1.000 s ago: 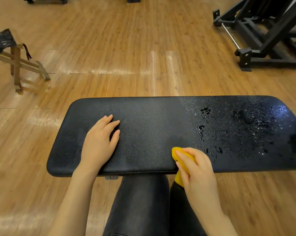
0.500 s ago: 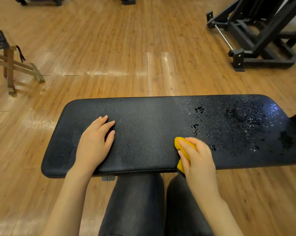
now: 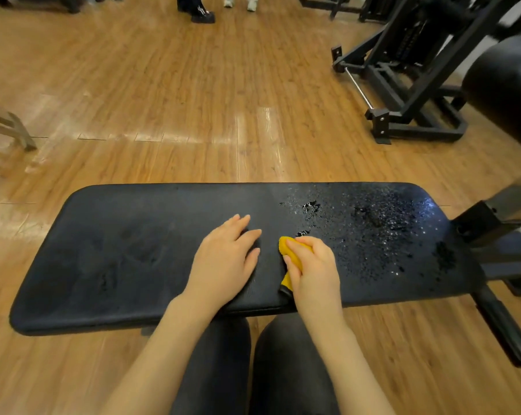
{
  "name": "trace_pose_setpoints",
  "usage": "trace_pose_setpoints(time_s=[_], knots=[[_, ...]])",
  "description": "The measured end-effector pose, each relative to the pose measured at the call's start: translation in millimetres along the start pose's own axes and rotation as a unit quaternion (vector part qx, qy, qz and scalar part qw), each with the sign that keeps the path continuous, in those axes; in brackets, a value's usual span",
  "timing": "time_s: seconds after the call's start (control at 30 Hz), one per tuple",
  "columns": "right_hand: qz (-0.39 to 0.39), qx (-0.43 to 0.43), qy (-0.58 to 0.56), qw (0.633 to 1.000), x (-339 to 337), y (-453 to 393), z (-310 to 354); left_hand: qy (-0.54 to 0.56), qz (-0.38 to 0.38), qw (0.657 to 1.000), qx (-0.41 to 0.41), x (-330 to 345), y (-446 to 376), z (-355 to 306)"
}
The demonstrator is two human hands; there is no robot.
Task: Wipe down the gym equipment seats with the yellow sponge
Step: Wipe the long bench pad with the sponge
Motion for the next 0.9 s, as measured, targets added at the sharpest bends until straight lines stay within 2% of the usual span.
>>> trace_pose_setpoints(time_s=[0.23,0.37,0.5,0.77,0.9], knots=[[-0.022,-0.019,-0.015,0.999,-26,51,-20,0.007,0.01,1.0,-0.001,19,6,3],[-0.015,-0.026,-0.01,1.0,-22,26,-26,0.012,0.011,1.0,-0.002,19,6,2],[-0.016,0.004,0.001,1.0,-17,-9,-27,0.021,0.012,1.0,-0.002,19,7,2],[-0.044,-0.001,-0.01,0.999,-35,39,-37,0.01,0.006,1.0,-0.001,20,7,3],[-0.029,-0.012,-0.004,0.999,-31,19,-37,0.008,0.003,1.0,0.001,19,7,1]])
Point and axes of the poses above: each hand's wrist, its own y-axis away from the middle knuckle, its own x-axis out of the palm, z = x × y, the point moved 9 cm from there along -y, towards the middle knuckle, and after that the axes turned 12 degrees about x, right-handed, at the moved point
